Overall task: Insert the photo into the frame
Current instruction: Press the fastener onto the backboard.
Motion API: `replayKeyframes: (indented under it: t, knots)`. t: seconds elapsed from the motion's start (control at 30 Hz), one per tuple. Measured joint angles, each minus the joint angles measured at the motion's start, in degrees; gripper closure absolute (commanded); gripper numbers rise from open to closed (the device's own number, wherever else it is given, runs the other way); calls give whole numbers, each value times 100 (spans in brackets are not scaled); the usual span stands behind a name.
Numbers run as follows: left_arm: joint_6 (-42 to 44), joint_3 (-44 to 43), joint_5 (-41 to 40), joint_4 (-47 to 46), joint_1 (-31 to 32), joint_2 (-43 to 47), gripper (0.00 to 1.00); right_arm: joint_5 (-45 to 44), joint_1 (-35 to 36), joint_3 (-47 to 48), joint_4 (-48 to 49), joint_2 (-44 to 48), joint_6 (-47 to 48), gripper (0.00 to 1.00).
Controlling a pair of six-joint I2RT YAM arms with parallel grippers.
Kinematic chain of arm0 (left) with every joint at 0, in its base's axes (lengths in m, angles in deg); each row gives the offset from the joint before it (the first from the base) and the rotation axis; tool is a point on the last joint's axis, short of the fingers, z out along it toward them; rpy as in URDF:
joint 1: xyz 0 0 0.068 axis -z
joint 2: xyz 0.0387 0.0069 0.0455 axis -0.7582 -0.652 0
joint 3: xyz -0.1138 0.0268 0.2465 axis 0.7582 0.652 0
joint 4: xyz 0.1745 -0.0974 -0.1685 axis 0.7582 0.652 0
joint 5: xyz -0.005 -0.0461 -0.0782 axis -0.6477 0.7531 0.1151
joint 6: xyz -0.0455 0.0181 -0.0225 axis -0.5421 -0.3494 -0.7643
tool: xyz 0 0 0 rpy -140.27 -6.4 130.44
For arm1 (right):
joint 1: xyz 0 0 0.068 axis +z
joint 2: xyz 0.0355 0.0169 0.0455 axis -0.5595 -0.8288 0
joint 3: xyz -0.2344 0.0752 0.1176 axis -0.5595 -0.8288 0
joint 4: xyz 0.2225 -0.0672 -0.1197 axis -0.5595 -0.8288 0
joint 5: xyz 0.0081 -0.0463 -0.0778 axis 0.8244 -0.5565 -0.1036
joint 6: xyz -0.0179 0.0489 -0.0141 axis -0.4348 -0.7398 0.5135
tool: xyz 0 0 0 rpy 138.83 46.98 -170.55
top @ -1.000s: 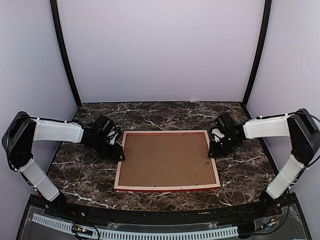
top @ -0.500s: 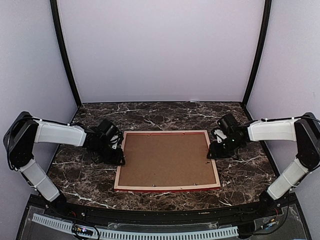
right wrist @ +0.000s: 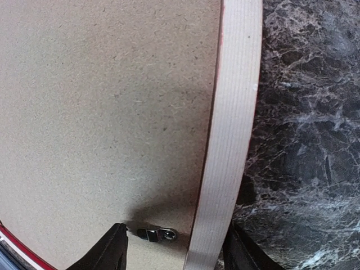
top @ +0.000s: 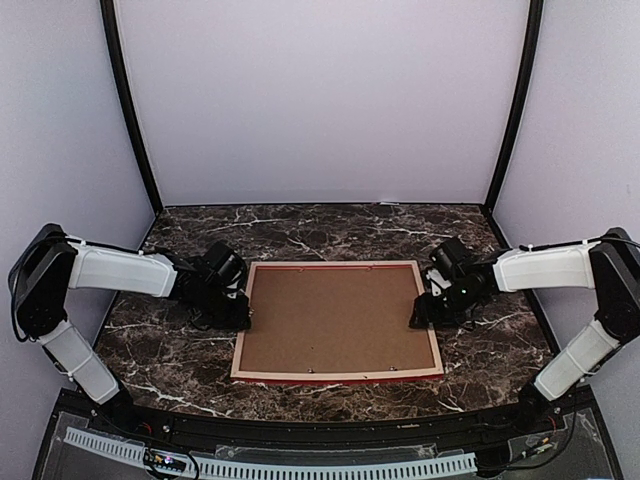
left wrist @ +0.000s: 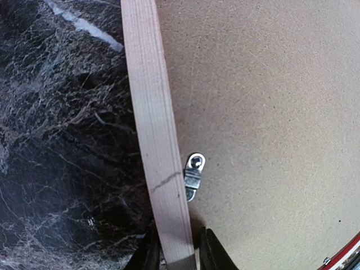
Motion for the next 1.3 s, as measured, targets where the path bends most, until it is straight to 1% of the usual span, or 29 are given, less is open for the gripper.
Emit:
replayKeyframes:
  t: [0.23,0.47,0.67,0.77,1.0,1.1,1.3]
  knots:
    - [-98,-2,-90,-4,42,0,75,-164,28,-24,22,-42,-122,45]
    - [-116,0,-114,-4,52,0,75,-205,33,-22,37,-66,-136,58]
    - [-116,0,-129,-4,57,2,76,-203,20,35,-96,-66,103,64]
    - [-116,0,-131,-4,59,2,76,-173,9,85,-184,-83,328,64]
    - [-118,0,-133,-2,59,2,76,138,-140,109,-260,-92,743,53]
    - [-116,-2,-136,-2,59,2,76,267,-175,114,-269,-92,817,50]
    - [-116,-2,-138,-2,59,2,76,343,-199,188,-321,-162,699,50]
